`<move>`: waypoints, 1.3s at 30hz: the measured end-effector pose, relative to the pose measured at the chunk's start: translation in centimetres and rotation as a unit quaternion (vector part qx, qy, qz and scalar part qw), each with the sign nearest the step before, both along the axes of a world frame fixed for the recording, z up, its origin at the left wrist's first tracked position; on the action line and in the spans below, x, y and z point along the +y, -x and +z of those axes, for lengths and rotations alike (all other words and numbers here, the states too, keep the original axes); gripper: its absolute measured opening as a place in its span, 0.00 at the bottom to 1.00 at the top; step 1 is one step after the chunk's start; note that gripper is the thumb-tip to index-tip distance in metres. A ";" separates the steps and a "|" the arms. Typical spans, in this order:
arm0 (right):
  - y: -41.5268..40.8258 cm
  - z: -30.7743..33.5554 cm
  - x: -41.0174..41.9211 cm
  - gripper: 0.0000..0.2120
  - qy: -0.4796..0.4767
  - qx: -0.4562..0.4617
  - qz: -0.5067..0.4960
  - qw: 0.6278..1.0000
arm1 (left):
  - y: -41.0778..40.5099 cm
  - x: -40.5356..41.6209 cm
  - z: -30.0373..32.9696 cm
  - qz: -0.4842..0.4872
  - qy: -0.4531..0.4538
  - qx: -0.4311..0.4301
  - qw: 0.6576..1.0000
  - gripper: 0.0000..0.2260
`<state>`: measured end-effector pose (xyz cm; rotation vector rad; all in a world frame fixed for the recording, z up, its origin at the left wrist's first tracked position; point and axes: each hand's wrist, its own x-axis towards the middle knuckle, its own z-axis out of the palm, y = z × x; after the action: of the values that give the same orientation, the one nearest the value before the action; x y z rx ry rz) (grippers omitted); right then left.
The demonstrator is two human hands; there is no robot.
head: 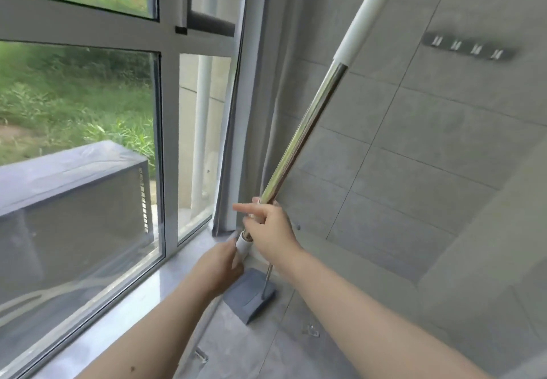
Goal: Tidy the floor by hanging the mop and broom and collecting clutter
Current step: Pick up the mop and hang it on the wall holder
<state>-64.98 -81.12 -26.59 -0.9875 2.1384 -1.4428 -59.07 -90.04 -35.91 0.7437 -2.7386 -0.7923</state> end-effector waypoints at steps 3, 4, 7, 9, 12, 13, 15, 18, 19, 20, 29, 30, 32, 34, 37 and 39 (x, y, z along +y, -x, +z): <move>3.7 6.5 2.0 0.18 0.048 0.082 -0.028 0.995 | 4.3 1.7 5.7 -0.019 -0.006 0.027 0.999 0.08; 5.0 8.9 2.7 0.18 0.065 0.111 -0.041 0.991 | 5.7 2.5 7.7 -0.032 -0.013 0.043 0.998 0.08; 8.7 15.0 5.4 0.18 0.085 0.158 -0.067 0.981 | 10.3 5.2 13.5 -0.059 -0.044 0.093 0.993 0.07; 10.2 17.4 6.3 0.18 0.082 0.189 -0.084 0.975 | 12.5 6.2 15.6 -0.058 -0.068 0.114 0.989 0.09; 13.0 21.4 9.1 0.18 0.086 0.241 -0.111 0.960 | 16.5 8.4 18.8 -0.074 -0.073 0.151 0.983 0.12; 13.8 22.6 9.9 0.18 0.084 0.255 -0.119 0.956 | 17.5 9.2 19.7 -0.088 -0.076 0.158 0.981 0.13; 15.5 24.8 11.7 0.16 0.083 0.282 -0.128 0.947 | 19.5 11.0 21.7 -0.100 -0.076 0.177 0.976 0.12; 18.0 27.0 13.8 0.12 0.085 0.305 -0.157 0.936 | 22.4 13.3 24.6 -0.094 -0.045 0.195 0.975 0.10; 18.8 27.7 14.6 0.10 0.092 0.305 -0.170 0.933 | 23.4 14.1 25.8 -0.095 -0.044 0.198 0.975 0.14; 19.9 28.3 15.5 0.09 0.103 0.304 -0.185 0.929 | 24.4 14.8 26.9 -0.100 -0.044 0.197 0.974 0.16; 28.4 32.2 20.9 0.21 0.094 0.275 -0.306 0.907 | 33.7 19.7 32.2 -0.175 -0.012 0.176 0.969 0.10; 29.8 32.5 21.1 0.23 0.077 0.273 -0.323 0.903 | 35.1 20.3 32.6 -0.184 -0.005 0.171 0.968 0.12; 32.4 32.9 21.4 0.25 0.050 0.261 -0.351 0.898 | 37.5 21.1 33.2 -0.200 0.005 0.158 0.967 0.14; 35.3 33.2 21.5 0.26 0.036 0.244 -0.377 0.893 | 40.1 21.5 33.5 -0.216 0.013 0.145 0.965 0.14; 39.5 33.5 21.4 0.22 0.041 0.226 -0.389 0.892 | 43.9 21.2 33.7 -0.227 0.028 0.125 0.965 0.15; 42.5 34.1 20.8 0.16 0.046 0.225 -0.389 0.892 | 46.6 20.5 34.1 -0.237 0.026 0.120 0.964 0.15</move>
<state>-107.51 -60.34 7.53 -0.5200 3.0606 -1.7868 -105.70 -69.50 -1.83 -0.0340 -2.7227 -0.8250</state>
